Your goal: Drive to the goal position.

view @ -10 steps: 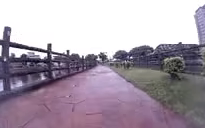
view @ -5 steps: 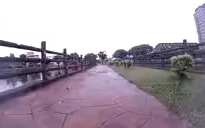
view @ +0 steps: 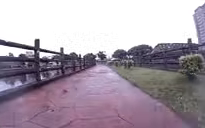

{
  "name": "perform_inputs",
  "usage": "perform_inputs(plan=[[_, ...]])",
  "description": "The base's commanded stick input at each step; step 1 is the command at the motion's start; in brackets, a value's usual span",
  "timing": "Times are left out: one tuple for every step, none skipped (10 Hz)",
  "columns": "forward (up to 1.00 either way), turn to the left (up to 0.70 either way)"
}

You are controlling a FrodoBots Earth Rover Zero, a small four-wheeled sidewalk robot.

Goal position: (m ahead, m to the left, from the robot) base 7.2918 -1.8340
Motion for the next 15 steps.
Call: perform_inputs(plan=[[0.7, 0.0], [0.7, 0.0], [0.7, 0.0], [0.7, 0.0], [0.7, 0.0], [0.7, 0.0], [0.7, 0.0], [0.7, 0.0], [0.7, 0.0], [0.7, 0.0], [0.65, 0.0], [0.28, 0.0], [0.0, 0.0], [0.0, 0.0], [0.0, 0.0]])
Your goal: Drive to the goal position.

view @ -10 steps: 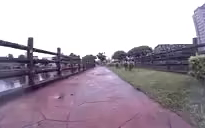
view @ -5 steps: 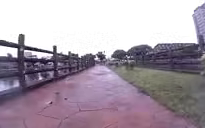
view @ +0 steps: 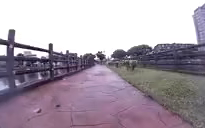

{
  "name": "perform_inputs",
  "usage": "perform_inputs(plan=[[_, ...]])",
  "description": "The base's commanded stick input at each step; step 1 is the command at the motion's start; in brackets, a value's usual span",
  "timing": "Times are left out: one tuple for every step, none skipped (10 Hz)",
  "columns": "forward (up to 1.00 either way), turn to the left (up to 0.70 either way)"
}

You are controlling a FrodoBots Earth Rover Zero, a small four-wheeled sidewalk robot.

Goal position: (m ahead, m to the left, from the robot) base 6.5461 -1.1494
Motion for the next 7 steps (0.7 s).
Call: perform_inputs(plan=[[0.0, 0.0], [0.0, 0.0], [0.0, 0.0], [0.0, 0.0], [0.0, 0.0], [0.0, 0.0], [0.16, 0.01]])
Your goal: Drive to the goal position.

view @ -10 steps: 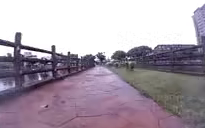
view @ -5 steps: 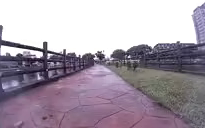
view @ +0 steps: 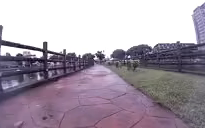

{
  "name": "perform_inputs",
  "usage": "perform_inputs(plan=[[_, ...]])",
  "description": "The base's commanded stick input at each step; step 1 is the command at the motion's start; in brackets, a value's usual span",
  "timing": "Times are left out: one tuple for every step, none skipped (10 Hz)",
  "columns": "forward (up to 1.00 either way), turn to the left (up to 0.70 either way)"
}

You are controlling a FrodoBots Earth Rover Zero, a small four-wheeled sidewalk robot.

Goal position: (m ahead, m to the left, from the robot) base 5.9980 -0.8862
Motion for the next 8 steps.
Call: perform_inputs(plan=[[0.7, 0.11], [0.7, 0.35], [0.7, 0.3], [0.7, 0.07], [0.7, 0.0], [0.7, 0.0], [0.7, 0.0], [0.7, 0.0]])
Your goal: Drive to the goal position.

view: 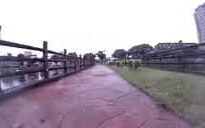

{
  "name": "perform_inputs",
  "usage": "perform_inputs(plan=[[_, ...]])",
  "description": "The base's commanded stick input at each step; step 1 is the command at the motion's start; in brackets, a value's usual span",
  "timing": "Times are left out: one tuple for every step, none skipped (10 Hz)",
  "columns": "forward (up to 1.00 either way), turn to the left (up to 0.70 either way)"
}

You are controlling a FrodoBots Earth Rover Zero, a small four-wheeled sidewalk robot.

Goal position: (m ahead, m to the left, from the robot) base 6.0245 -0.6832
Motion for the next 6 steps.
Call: perform_inputs(plan=[[0.7, 0.0], [0.7, 0.0], [0.7, 0.0], [0.7, 0.0], [0.7, 0.0], [0.7, 0.0]])
